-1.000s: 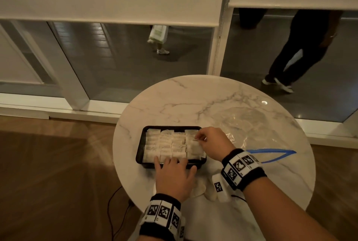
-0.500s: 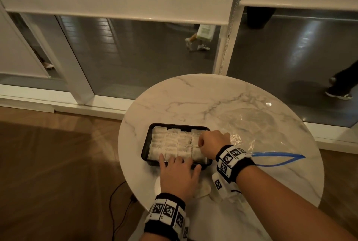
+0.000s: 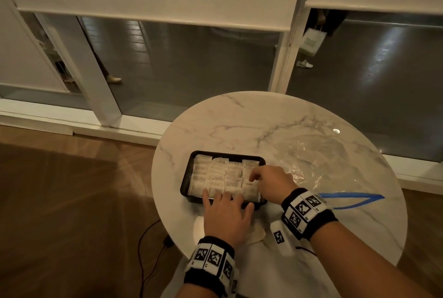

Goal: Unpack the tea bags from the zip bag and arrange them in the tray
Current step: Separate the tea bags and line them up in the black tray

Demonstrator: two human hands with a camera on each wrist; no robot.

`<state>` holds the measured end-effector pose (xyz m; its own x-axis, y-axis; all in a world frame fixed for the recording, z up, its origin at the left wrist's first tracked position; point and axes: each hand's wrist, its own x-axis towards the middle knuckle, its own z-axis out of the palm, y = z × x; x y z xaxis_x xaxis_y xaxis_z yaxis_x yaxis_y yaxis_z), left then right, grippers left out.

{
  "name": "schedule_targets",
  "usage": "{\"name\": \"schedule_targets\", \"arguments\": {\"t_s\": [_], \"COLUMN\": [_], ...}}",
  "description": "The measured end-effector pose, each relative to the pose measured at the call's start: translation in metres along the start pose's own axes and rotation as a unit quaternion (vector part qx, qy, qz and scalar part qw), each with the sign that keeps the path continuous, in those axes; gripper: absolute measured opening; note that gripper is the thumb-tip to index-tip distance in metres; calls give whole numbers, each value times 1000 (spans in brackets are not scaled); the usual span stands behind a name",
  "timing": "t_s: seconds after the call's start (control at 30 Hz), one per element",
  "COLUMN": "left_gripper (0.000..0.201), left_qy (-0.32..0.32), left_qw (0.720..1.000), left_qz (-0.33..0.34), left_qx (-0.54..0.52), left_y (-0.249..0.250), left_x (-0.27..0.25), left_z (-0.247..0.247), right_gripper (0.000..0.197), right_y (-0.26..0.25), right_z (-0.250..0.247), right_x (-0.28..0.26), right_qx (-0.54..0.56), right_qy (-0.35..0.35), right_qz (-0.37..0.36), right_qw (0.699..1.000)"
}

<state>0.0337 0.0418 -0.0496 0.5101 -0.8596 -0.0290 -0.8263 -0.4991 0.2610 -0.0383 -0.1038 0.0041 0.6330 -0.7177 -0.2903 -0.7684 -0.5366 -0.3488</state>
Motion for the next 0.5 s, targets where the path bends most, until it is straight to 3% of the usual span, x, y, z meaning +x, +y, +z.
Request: {"name": "schedule_targets", "arguments": {"t_s": [0.17,0.27,0.5], "left_gripper": [56,53,51], "left_qy": [-3,-13,-40], "left_qw": [1000,1000,999], "left_qz": [-15,-20,-20], "left_qx": [3,1,-3], "left_y": [3,3,3], "left_x": [2,3,4], "left_z": [0,-3,-8], "right_gripper": [32,32,33], "right_y": [-7,-10,-14], "right_z": [8,11,18], "right_x": [-10,-13,-15], "right_qx": [-109,-111,-141], "right_qy": [-30,-68,-71], "right_qz": [-27,-19,-12], "right_qw": [993,991,987]}}
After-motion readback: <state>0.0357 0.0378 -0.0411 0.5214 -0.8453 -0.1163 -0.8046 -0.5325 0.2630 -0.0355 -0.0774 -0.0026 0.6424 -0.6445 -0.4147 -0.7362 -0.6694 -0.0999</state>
